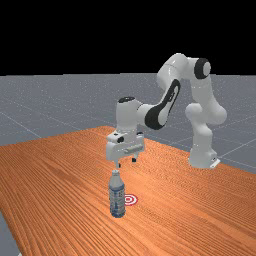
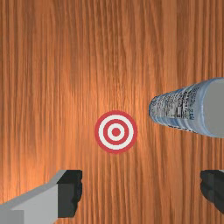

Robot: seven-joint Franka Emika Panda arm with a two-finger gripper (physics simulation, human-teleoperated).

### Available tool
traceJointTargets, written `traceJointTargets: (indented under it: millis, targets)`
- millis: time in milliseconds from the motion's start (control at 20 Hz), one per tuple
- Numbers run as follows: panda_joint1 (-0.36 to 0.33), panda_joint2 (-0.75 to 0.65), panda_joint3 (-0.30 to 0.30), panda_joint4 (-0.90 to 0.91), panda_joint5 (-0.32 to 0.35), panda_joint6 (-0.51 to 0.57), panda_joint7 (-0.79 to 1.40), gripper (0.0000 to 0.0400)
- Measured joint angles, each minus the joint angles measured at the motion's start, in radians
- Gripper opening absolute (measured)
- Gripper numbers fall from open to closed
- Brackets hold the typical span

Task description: Pick up the bottle and put it on the marker

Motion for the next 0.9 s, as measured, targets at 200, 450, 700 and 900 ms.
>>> traceJointTargets:
  millis: [200, 450, 700, 900]
  targets:
    - [0.0, 0.0, -0.001, -0.001, 0.0, 0.001, 0.005, 0.04]
    - [0.0, -0.001, -0.001, -0.001, 0.0, 0.0, 0.002, 0.04]
    - [0.006, -0.003, -0.007, 0.0, -0.015, -0.004, 0.018, 0.04]
    - [0.001, -0.054, -0.002, -0.058, -0.001, 0.075, 0.007, 0.04]
